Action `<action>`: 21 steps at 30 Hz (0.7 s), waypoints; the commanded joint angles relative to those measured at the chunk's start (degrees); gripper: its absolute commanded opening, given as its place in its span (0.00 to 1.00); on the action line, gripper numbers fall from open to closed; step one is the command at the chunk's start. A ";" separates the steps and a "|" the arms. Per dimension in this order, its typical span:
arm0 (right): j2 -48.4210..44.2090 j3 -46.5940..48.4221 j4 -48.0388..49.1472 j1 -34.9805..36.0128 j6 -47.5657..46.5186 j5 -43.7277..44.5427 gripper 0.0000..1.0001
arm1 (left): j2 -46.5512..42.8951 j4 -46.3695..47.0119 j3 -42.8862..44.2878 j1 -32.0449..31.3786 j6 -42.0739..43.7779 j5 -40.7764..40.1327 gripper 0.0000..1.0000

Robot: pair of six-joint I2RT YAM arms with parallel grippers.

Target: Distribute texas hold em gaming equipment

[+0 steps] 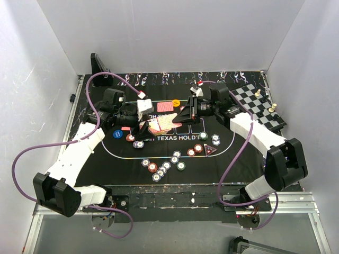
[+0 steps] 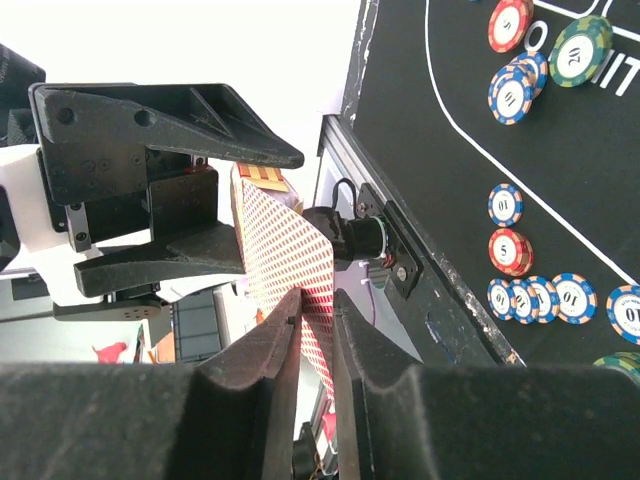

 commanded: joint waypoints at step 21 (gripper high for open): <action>-4.88 -4.81 -8.06 -12.34 -8.70 0.27 0.01 | -2.82 0.26 0.75 -0.12 0.53 2.39 0.00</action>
